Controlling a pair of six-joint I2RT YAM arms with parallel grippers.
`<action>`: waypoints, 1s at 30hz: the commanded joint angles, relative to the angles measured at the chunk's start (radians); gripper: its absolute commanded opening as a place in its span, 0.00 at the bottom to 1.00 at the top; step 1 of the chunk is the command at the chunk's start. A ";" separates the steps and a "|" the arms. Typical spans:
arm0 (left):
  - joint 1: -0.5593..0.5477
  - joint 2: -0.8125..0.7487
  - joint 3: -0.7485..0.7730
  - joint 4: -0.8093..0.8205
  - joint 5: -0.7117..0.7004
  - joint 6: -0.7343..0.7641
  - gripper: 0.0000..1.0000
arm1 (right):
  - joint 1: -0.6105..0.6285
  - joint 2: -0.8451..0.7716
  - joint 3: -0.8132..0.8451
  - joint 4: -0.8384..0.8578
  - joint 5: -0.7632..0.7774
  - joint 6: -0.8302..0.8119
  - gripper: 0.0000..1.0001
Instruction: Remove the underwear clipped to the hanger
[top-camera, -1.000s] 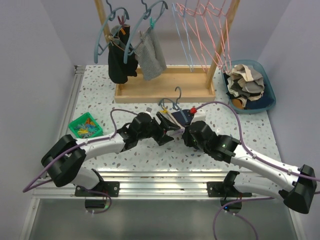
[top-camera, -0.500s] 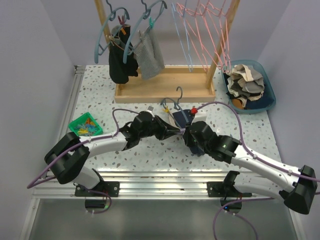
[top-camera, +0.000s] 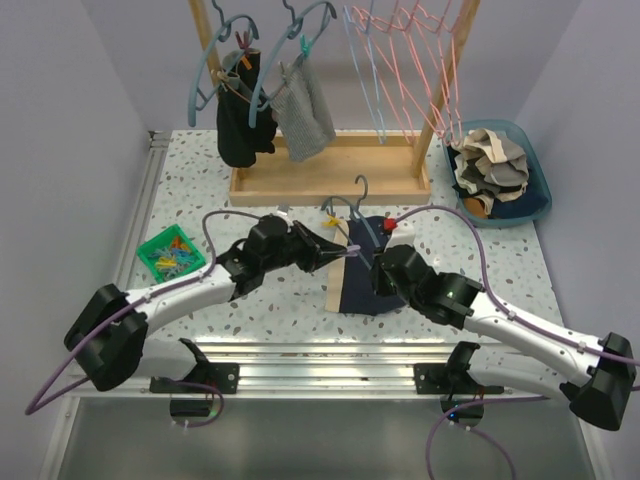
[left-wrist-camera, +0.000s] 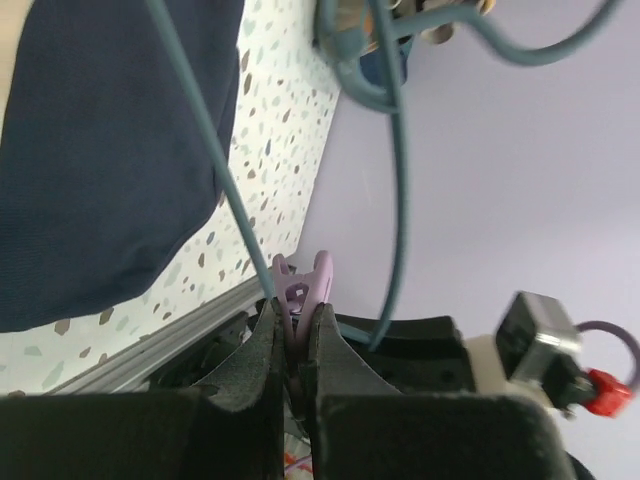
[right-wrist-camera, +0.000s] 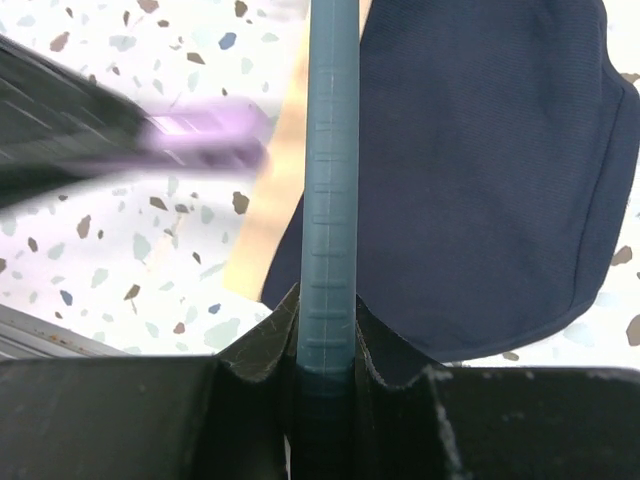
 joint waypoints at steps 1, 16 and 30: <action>0.058 -0.100 -0.006 -0.076 -0.002 0.074 0.00 | 0.000 -0.033 -0.014 -0.027 0.046 0.025 0.00; 0.484 -0.462 0.126 -0.986 -0.381 0.629 0.00 | -0.002 -0.070 -0.016 -0.010 0.022 0.019 0.00; 0.959 -0.315 0.255 -0.989 -0.583 0.917 0.00 | -0.002 -0.099 -0.028 -0.036 -0.016 -0.004 0.00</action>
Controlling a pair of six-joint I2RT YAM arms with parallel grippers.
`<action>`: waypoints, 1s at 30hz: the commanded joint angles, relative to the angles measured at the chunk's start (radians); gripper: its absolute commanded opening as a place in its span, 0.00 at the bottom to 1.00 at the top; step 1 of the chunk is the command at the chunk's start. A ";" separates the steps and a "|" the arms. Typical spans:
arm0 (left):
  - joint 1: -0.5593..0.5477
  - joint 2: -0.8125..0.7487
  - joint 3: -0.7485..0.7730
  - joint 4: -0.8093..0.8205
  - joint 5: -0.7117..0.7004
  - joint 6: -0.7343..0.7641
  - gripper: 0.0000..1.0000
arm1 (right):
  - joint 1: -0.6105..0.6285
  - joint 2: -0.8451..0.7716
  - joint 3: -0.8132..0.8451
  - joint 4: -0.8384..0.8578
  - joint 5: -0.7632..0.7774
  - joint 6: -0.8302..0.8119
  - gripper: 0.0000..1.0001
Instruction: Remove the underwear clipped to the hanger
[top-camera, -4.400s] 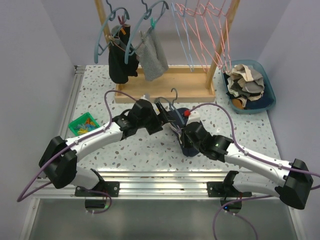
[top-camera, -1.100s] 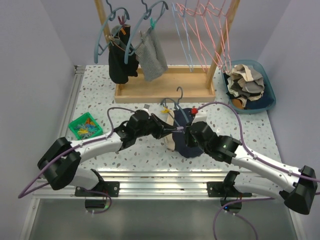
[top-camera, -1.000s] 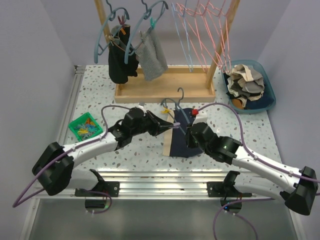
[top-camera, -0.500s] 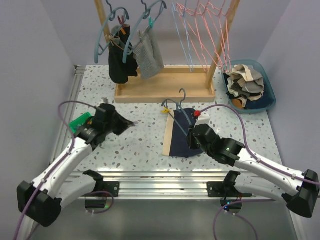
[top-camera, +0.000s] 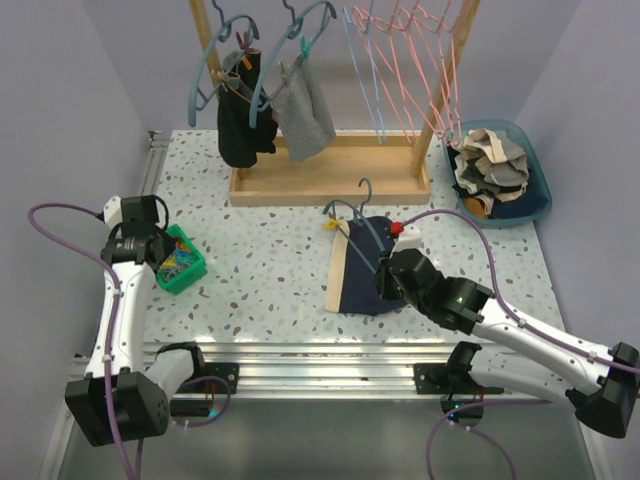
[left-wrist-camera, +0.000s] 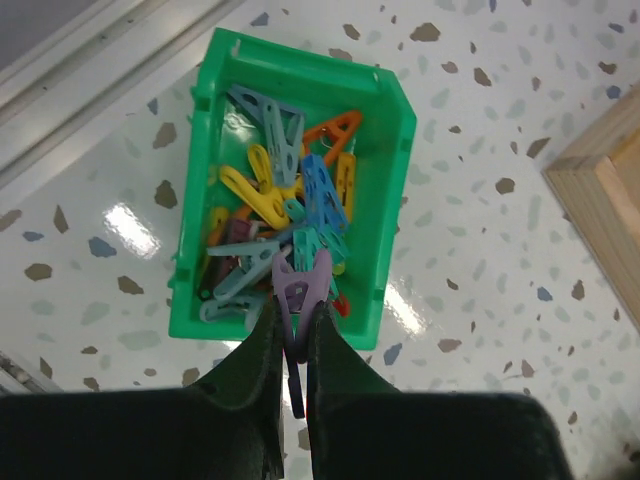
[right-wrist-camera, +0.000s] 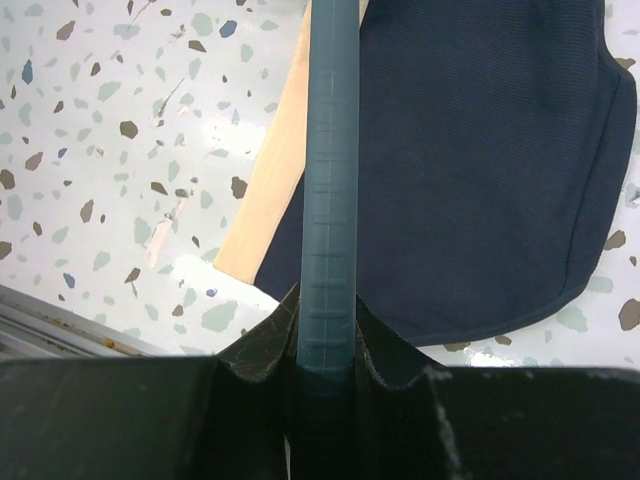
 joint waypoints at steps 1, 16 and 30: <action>0.041 0.048 0.064 0.035 -0.065 0.087 0.00 | -0.002 -0.029 0.001 -0.002 -0.002 -0.007 0.00; 0.049 -0.010 -0.004 0.101 0.252 0.044 0.97 | -0.002 -0.032 -0.001 0.020 -0.018 -0.015 0.00; -0.371 0.050 -0.192 0.478 0.552 -0.274 1.00 | -0.002 -0.063 -0.042 0.029 -0.081 -0.022 0.00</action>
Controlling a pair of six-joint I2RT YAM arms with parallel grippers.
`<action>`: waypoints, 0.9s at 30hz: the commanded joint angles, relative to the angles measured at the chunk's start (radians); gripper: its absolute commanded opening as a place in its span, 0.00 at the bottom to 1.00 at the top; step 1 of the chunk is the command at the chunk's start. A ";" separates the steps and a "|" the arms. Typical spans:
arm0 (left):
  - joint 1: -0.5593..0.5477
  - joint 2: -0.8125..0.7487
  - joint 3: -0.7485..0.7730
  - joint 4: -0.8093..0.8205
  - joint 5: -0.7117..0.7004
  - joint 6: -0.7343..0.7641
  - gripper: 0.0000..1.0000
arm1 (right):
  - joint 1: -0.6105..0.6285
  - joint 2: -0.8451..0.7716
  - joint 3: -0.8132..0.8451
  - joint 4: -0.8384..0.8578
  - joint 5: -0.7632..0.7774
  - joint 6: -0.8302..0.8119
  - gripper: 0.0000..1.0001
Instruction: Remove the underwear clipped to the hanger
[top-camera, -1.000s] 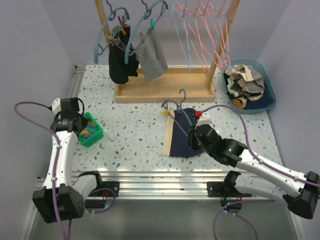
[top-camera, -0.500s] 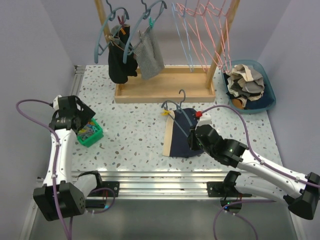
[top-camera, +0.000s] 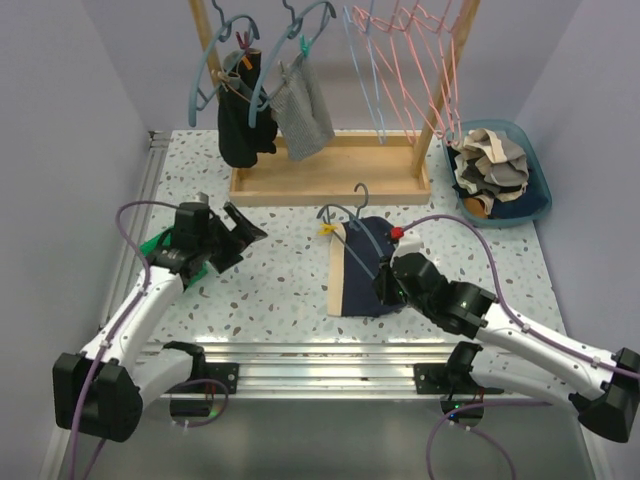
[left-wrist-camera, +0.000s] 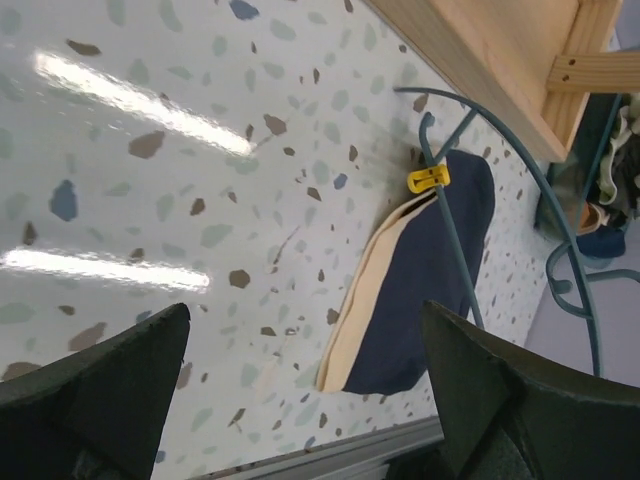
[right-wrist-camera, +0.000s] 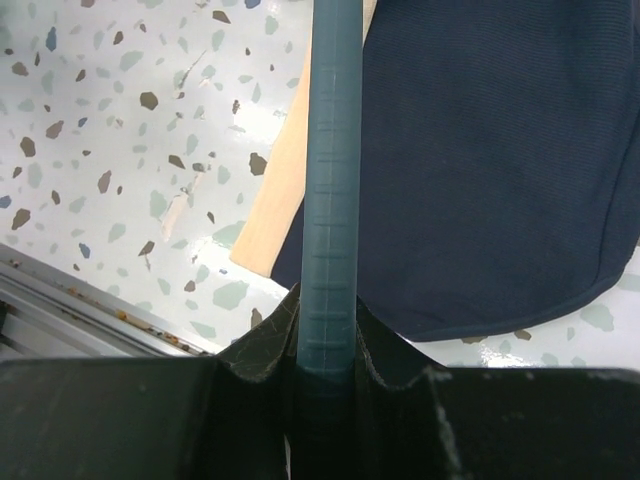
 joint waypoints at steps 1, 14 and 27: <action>-0.084 0.064 -0.026 0.210 0.053 -0.136 1.00 | 0.000 -0.027 -0.002 0.018 -0.014 -0.009 0.00; -0.241 0.420 0.059 0.463 0.041 -0.301 1.00 | -0.001 -0.027 0.004 0.042 -0.057 -0.006 0.00; -0.287 0.620 0.141 0.572 -0.008 -0.403 1.00 | -0.001 -0.049 -0.007 0.041 -0.066 0.002 0.00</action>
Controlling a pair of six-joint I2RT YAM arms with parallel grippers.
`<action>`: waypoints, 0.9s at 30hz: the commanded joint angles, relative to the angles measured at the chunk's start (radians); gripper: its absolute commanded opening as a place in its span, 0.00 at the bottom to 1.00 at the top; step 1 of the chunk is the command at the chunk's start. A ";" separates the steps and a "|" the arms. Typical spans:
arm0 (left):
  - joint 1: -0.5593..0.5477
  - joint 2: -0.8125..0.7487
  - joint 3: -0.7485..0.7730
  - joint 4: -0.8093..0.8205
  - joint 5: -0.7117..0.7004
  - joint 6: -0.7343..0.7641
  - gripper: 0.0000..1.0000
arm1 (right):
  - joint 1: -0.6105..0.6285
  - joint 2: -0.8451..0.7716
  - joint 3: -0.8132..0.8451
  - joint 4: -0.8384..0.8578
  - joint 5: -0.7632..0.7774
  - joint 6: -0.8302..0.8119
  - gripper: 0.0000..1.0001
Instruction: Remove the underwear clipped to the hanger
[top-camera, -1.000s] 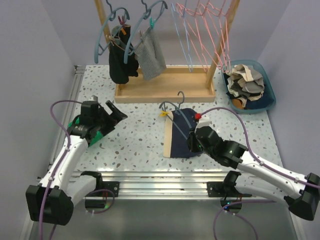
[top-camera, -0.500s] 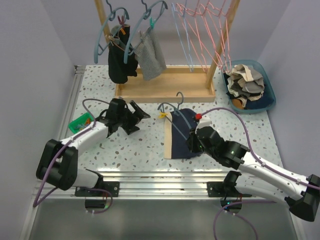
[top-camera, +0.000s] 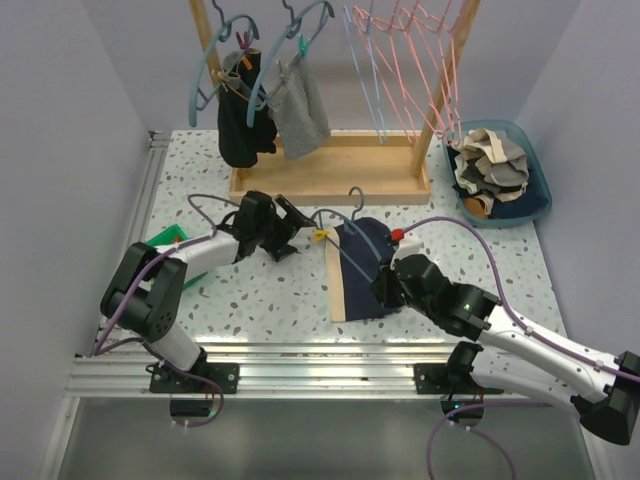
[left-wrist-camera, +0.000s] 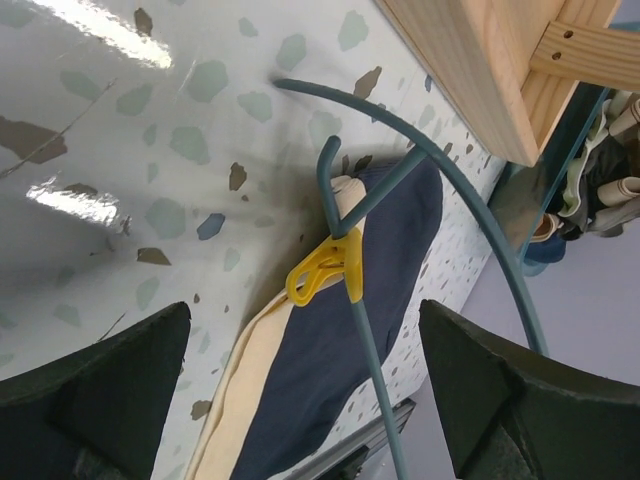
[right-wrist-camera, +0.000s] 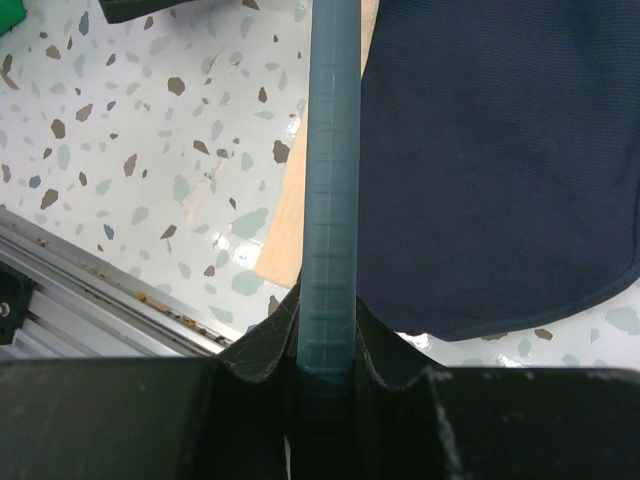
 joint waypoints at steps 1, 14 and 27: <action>-0.012 0.038 0.063 0.066 -0.014 -0.058 1.00 | -0.002 -0.016 0.004 0.034 -0.003 0.003 0.00; -0.053 0.150 0.089 0.072 0.058 -0.150 0.98 | -0.002 -0.013 0.008 0.054 0.012 0.009 0.00; -0.055 0.196 0.126 0.110 0.040 -0.157 0.57 | 0.000 -0.037 0.010 0.038 0.024 0.013 0.00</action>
